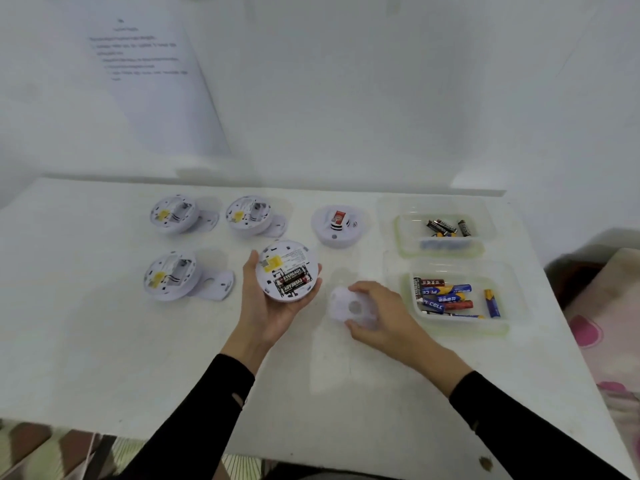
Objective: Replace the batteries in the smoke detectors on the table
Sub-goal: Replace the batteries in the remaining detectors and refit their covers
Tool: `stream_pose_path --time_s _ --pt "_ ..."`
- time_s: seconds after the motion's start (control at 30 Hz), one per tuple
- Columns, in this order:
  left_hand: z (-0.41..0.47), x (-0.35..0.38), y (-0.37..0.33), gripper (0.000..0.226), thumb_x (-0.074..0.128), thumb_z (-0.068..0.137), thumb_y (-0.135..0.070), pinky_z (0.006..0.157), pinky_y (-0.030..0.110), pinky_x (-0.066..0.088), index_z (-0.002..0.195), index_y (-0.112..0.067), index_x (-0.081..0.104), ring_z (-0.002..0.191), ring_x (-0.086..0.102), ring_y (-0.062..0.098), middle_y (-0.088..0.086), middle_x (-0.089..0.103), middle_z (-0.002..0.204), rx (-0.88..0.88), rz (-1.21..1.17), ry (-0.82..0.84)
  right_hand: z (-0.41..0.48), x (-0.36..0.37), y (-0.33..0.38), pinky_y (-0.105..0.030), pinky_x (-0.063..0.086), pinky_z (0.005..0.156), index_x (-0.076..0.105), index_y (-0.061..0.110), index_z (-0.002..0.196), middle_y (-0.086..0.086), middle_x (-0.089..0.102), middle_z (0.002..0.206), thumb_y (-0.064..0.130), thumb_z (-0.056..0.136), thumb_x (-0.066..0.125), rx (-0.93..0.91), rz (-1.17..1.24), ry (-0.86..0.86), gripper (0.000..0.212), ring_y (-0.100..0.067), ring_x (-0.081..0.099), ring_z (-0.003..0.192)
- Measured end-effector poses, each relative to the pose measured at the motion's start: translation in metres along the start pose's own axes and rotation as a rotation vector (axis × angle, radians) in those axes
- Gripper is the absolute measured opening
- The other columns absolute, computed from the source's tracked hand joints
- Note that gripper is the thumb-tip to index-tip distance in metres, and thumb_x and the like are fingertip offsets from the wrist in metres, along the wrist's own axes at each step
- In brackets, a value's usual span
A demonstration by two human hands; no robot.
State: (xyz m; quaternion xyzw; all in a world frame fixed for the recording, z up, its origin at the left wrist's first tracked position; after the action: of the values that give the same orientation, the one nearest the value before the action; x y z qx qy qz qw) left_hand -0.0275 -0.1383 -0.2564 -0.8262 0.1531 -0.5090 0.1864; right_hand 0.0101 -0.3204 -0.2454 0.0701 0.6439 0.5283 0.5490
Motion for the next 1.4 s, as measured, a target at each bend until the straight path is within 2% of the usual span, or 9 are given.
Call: stream_pose_path --time_s 0.17,0.27,0.43,0.63,0.7,0.8,0.93,1.07,1.4 --pt "-0.010 0.011 0.009 0.073 0.042 0.092 -0.063 0.091 0.045 0.055 0.141 -0.010 0.050 0.122 0.058 0.035 0.022 0.057 0.137 0.068 0.113 0.010 0.005 -0.014 0.053 -0.026 0.043 0.097 0.055 0.026 0.118 0.015 0.058 0.121 0.030 0.077 0.076 -0.029 0.246 -0.279 0.046 -0.007 0.054 0.115" --pt "-0.014 0.020 0.019 0.075 0.044 0.091 -0.064 0.106 0.048 0.045 0.148 -0.014 0.042 0.130 0.052 0.035 0.020 0.051 0.144 0.099 0.157 0.005 0.010 -0.014 0.084 -0.024 0.036 0.102 0.059 0.020 0.114 0.016 0.057 0.125 0.031 0.076 0.076 -0.179 0.096 -0.417 0.042 0.005 0.047 0.119" --pt "-0.022 0.036 0.033 0.067 0.036 0.096 -0.059 0.079 0.035 0.058 0.144 -0.014 0.048 0.110 0.066 0.027 0.016 0.063 0.129 0.120 0.115 -0.007 0.021 -0.008 0.086 -0.039 0.024 0.115 0.061 0.019 0.114 0.009 0.062 0.125 0.033 0.075 0.077 -0.197 -0.098 -0.512 0.044 -0.008 0.046 0.131" --pt "-0.027 0.047 0.036 0.072 0.044 0.088 -0.062 0.085 0.036 0.058 0.139 -0.013 0.053 0.114 0.065 0.027 0.015 0.064 0.129 0.117 0.094 0.025 0.023 -0.010 0.081 -0.045 0.019 0.116 0.070 0.025 0.099 0.011 0.063 0.126 0.046 0.078 0.070 -0.175 -0.234 -0.568 0.029 -0.010 0.046 0.132" --pt "-0.026 0.049 0.035 0.060 0.047 0.094 -0.046 0.085 0.037 0.058 0.140 -0.008 0.050 0.112 0.065 0.028 0.016 0.066 0.125 0.135 0.130 0.059 0.023 -0.014 0.081 -0.037 0.020 0.115 0.071 0.026 0.100 0.010 0.062 0.129 0.048 0.082 0.067 -0.181 -0.193 -0.546 0.028 -0.006 0.044 0.133" --pt "-0.020 0.048 0.028 0.054 0.046 0.098 -0.036 0.089 0.048 0.055 0.143 -0.006 0.045 0.121 0.059 0.036 0.022 0.060 0.132 0.157 0.184 0.100 0.030 -0.032 0.067 -0.017 0.034 0.106 0.064 0.023 0.116 0.010 0.056 0.133 0.034 0.090 0.065 -0.038 0.192 -0.428 0.028 0.007 0.044 0.126" --pt "-0.015 0.051 0.023 0.053 0.047 0.096 -0.036 0.104 0.056 0.045 0.142 -0.011 0.047 0.129 0.052 0.039 0.023 0.054 0.139 0.172 0.218 0.120 0.041 -0.031 0.034 -0.036 0.049 0.101 0.057 0.024 0.130 0.008 0.066 0.120 0.033 0.089 0.065 0.419 0.727 -0.023 0.043 -0.008 0.062 0.111" --pt "-0.013 0.063 0.022 0.051 0.045 0.097 -0.035 0.089 0.041 0.055 0.141 -0.010 0.047 0.123 0.057 0.035 0.022 0.056 0.137 0.198 0.315 0.123 0.044 -0.033 0.036 -0.037 0.054 0.094 0.062 0.028 0.121 -0.002 0.071 0.115 0.024 0.091 0.066 0.463 0.784 0.225 0.031 -0.018 0.066 0.108" --pt "-0.018 0.061 0.011 0.041 0.043 0.103 -0.022 0.093 0.047 0.055 0.142 -0.012 0.048 0.125 0.058 0.032 0.012 0.059 0.138 0.193 0.453 0.177 0.055 -0.051 0.023 -0.046 0.058 0.082 0.065 0.023 0.115 -0.009 0.072 0.111 0.015 0.086 0.071 0.495 0.851 0.172 0.030 -0.028 0.070 0.101"
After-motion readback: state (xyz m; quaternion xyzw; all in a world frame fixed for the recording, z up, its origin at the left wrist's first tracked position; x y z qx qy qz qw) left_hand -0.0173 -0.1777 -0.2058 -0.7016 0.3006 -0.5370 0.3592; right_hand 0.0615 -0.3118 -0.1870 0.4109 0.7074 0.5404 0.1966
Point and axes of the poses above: each hand's wrist, its own z-axis towards the middle knuckle, its own x-axis out of the palm, y = z × x, the point moved 7 cm from there along z, towards the middle knuckle
